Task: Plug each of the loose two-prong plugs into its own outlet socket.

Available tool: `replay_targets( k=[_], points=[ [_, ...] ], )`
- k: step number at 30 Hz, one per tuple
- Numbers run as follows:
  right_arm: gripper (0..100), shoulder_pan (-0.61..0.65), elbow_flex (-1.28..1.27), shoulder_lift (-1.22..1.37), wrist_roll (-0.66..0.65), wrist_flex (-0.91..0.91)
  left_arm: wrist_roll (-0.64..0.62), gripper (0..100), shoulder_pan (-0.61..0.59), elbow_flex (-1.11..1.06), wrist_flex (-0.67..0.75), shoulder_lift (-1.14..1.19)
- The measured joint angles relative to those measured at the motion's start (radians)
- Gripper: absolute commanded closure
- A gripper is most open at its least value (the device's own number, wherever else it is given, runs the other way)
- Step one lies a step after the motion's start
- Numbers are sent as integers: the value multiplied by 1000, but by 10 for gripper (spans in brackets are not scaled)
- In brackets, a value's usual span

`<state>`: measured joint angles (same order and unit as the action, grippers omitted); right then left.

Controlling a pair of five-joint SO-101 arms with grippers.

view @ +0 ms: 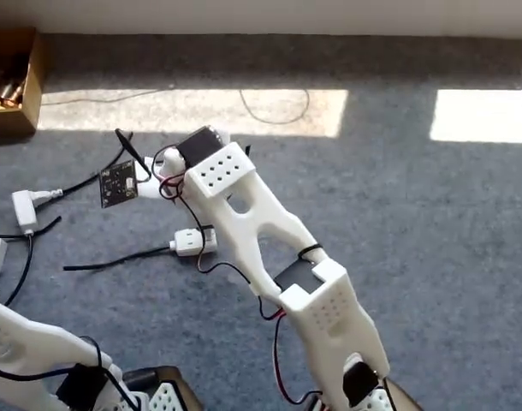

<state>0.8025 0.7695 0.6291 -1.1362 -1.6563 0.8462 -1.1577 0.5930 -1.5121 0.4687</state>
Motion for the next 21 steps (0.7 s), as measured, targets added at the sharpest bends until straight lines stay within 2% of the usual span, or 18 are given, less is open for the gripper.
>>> replay_targets(
  k=[11,21],
  points=[
    [991,12,37,74,0,0,0,564,0,0,0,0],
    [991,-34,38,75,0,0,0,564,0,0,0,0]
  ],
)
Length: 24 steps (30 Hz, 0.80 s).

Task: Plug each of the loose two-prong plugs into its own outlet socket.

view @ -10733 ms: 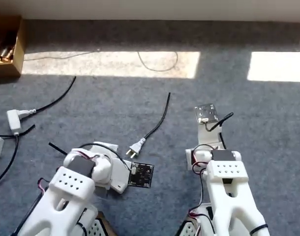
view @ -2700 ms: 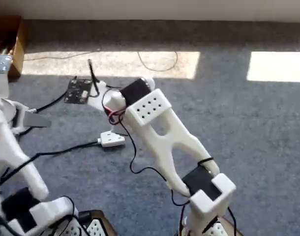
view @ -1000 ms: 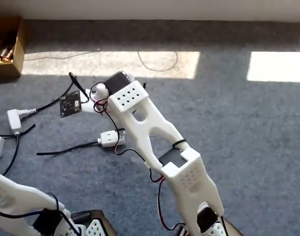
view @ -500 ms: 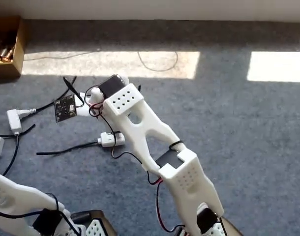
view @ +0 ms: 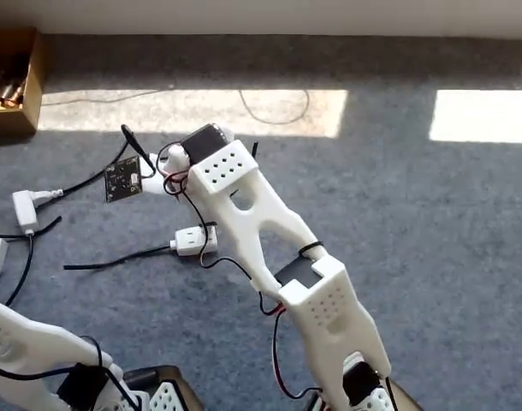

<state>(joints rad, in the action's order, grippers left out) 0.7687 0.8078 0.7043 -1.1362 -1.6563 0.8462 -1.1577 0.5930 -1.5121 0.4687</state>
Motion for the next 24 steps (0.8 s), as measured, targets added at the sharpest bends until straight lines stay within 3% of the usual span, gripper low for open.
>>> replay_targets(
  k=[24],
  points=[
    [991,-2,66,20,0,-66,0,564,0,0,0,0]
  ],
)
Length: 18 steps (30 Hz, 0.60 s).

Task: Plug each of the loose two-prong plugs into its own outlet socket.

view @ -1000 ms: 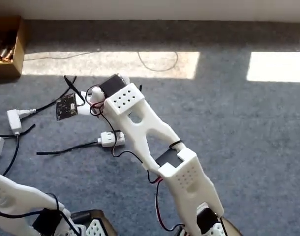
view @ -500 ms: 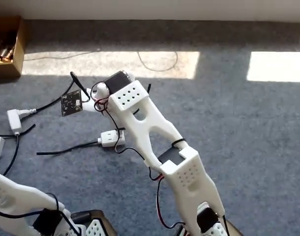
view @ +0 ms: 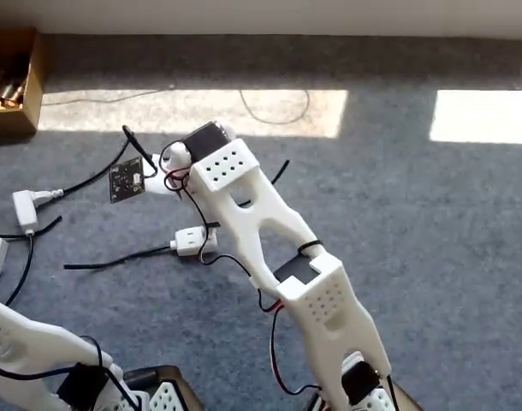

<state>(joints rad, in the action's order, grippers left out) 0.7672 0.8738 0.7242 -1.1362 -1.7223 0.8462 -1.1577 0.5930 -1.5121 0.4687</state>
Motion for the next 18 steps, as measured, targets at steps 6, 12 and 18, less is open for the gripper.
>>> replay_targets(
  k=[6,12,18],
  points=[
    [991,6,-9,3,-29,0,0,564,0,0,0,0],
    [991,5,-84,-14,-44,0,0,564,0,0,2,0],
    [991,6,-104,-55,-44,0,0,564,0,0,2,0]
  ],
)
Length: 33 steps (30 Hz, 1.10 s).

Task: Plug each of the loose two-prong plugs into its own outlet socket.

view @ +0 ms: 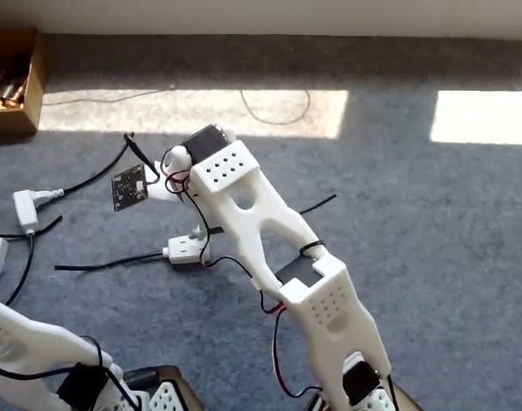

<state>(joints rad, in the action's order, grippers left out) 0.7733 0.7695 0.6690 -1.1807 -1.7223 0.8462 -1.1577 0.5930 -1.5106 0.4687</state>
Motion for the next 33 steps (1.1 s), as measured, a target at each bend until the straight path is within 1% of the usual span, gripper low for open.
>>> replay_targets(
  k=[4,5,8,13,17,20,22,25,28,30,33],
  points=[
    [991,0,-95,-12,0,0,0,564,0,0,0,0],
    [991,0,-101,-14,17,0,0,564,0,0,0,0],
    [991,0,-91,-48,144,0,-3,564,14,0,0,0],
    [991,32,-14,-249,425,0,-81,564,100,0,-89,-3],
    [991,32,-9,-463,554,0,-147,564,193,0,-149,-80],
    [991,34,-60,-597,617,14,-196,564,290,-6,-207,-175],
    [991,32,-155,-657,663,86,-230,564,370,-57,-222,-252],
    [991,-2,-381,-738,727,265,-250,564,482,-199,-227,-382],
    [991,-57,-629,-862,752,430,-252,563,548,-388,-227,-542],
    [991,-69,-819,-993,772,520,-252,563,563,-528,-178,-675],
    [991,-66,-1146,-1227,798,695,-253,564,609,-781,-52,-905]
  ],
)
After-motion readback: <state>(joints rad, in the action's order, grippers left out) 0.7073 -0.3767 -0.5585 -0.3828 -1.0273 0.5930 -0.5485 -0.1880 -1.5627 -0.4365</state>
